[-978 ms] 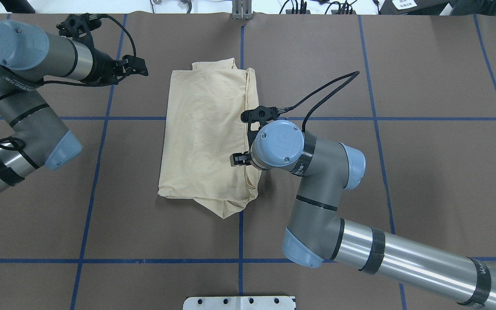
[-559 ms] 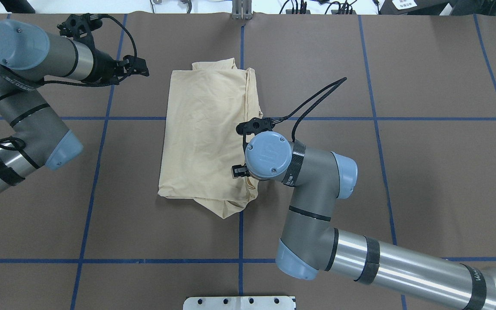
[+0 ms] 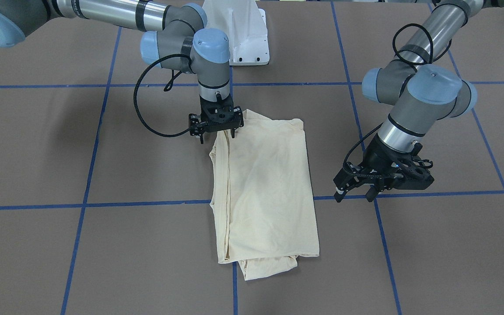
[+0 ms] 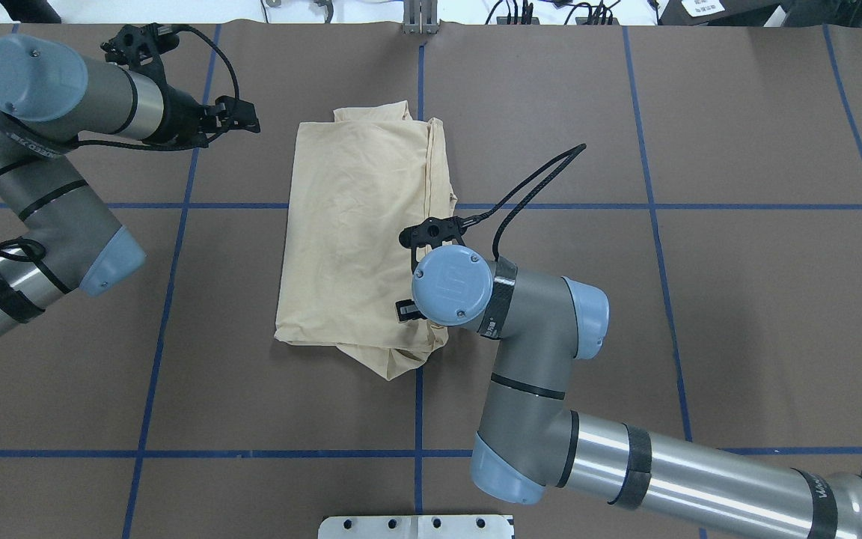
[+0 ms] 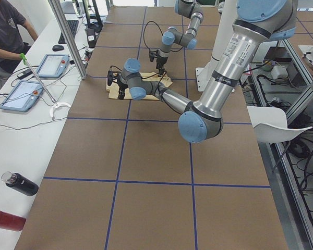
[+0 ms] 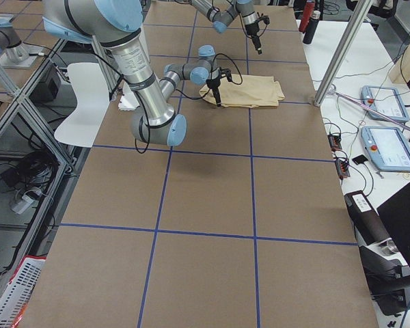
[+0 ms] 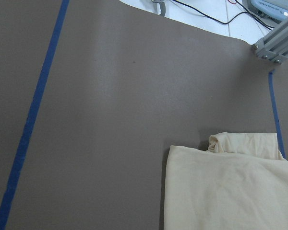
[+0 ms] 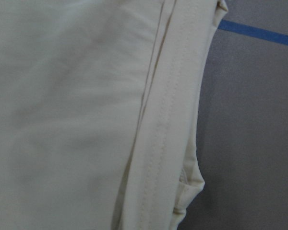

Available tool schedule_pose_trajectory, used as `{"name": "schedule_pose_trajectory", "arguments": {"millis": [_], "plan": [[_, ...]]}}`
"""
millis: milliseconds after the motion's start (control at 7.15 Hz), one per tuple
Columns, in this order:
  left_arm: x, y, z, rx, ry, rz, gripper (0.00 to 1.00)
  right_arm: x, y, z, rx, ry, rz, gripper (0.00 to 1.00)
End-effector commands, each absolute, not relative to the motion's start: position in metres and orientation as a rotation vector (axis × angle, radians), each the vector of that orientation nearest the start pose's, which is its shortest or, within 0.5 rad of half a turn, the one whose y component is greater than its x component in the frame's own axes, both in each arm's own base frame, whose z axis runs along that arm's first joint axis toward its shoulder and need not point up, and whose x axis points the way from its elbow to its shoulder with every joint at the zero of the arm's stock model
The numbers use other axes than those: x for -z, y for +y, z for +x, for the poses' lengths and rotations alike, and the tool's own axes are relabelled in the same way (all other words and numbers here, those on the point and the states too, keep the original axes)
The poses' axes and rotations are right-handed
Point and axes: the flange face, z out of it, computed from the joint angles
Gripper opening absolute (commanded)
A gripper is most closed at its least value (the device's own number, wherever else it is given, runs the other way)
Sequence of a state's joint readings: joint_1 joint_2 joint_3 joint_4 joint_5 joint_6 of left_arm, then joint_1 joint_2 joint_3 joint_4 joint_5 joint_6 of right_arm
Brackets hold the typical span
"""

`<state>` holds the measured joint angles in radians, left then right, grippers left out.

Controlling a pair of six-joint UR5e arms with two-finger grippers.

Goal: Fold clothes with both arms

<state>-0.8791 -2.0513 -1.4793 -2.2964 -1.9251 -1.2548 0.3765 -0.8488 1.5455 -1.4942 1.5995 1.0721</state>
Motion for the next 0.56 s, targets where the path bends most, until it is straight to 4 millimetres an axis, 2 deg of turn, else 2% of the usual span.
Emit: {"name": "schedule_pose_trajectory", "arguments": {"millis": [0, 419], "plan": [[-0.3407, -0.5920, 0.3636, 0.301, 1.094, 0.360, 1.00, -0.2393, -0.3828, -0.6260, 0.137, -0.701, 0.299, 1.00], [-0.3378, -0.5917, 0.3647, 0.301, 1.099, 0.360, 1.00, -0.2350, -0.3796, -0.6175, 0.143, -0.672, 0.278, 1.00]]}}
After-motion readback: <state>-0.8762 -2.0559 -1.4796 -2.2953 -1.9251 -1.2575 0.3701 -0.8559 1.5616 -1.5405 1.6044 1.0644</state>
